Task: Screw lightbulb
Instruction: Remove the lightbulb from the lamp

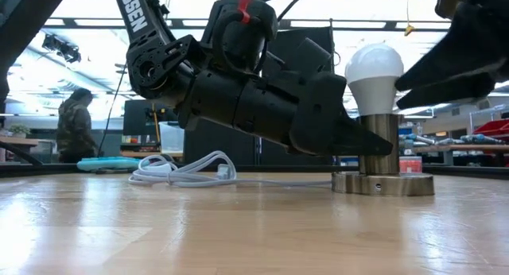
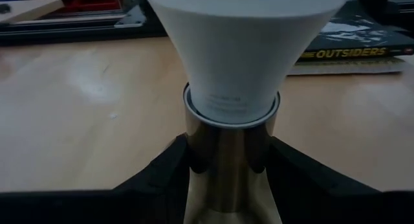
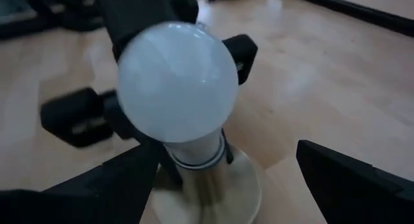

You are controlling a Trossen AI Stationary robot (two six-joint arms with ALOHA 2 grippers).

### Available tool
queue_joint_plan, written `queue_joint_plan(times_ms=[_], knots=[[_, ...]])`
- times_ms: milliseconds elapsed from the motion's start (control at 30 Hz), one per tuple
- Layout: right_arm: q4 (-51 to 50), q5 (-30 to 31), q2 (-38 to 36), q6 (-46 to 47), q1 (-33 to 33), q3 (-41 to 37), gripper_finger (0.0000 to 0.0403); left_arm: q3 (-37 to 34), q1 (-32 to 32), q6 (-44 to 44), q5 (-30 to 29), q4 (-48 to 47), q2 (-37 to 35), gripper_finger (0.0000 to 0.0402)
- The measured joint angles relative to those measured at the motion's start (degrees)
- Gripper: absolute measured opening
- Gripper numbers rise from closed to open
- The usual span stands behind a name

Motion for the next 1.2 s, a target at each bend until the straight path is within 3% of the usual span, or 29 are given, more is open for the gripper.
queue_joint_plan(times_ms=[233, 700, 1200], knots=[[10.7, 2.0, 0.0, -2.8, -0.1, -2.3, 0.0374, -1.3, 0.7, -1.0, -1.5, 1.1, -0.2, 0.0179], [11.0, 1.8, 0.0, -1.9, -1.6, -2.4, 0.0374, -1.4, 0.7, -1.4, -2.7, 2.1, 0.0, 0.0179], [16.4, 1.5, 0.0, -7.4, -2.8, -2.4, 0.0374, -1.4, 0.8, -1.3, -3.2, 2.6, 0.0, 0.0179]])
